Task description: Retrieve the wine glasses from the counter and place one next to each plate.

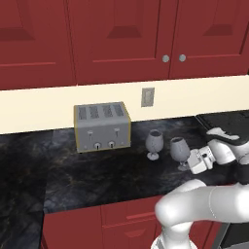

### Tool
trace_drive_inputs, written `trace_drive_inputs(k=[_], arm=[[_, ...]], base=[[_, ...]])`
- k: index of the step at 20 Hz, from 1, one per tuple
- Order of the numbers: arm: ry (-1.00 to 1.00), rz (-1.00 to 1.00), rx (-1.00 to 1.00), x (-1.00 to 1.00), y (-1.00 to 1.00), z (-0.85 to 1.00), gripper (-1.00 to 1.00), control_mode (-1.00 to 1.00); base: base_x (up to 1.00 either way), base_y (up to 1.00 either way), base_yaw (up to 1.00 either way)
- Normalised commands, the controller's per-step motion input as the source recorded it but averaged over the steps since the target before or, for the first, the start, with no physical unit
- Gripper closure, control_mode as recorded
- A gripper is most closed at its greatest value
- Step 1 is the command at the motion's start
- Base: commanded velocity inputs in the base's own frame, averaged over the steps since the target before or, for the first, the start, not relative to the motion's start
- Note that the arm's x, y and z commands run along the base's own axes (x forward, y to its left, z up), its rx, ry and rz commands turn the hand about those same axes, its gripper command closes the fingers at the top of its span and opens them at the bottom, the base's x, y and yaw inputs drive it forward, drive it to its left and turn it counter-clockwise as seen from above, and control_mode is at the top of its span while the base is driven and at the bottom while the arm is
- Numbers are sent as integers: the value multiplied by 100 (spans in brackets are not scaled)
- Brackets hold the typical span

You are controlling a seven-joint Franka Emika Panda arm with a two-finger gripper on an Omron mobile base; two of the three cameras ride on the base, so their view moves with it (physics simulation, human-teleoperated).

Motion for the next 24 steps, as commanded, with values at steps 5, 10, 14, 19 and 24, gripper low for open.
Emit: trace_drive_inputs(k=[5,10,14,19,24], arm=[[-8,-8,10,-42,0,56,100,-100],[-4,-16,21,-68,0,100,100,-100],[-6,-16,20,-81,0,100,100,-100],[-21,-15,1,-87,1,100,100,-100],[-20,-19,-2,-59,29,95,100,-100]], base=[[0,0,0],[0,0,0],[0,0,0],[0,0,0],[0,0,0]])
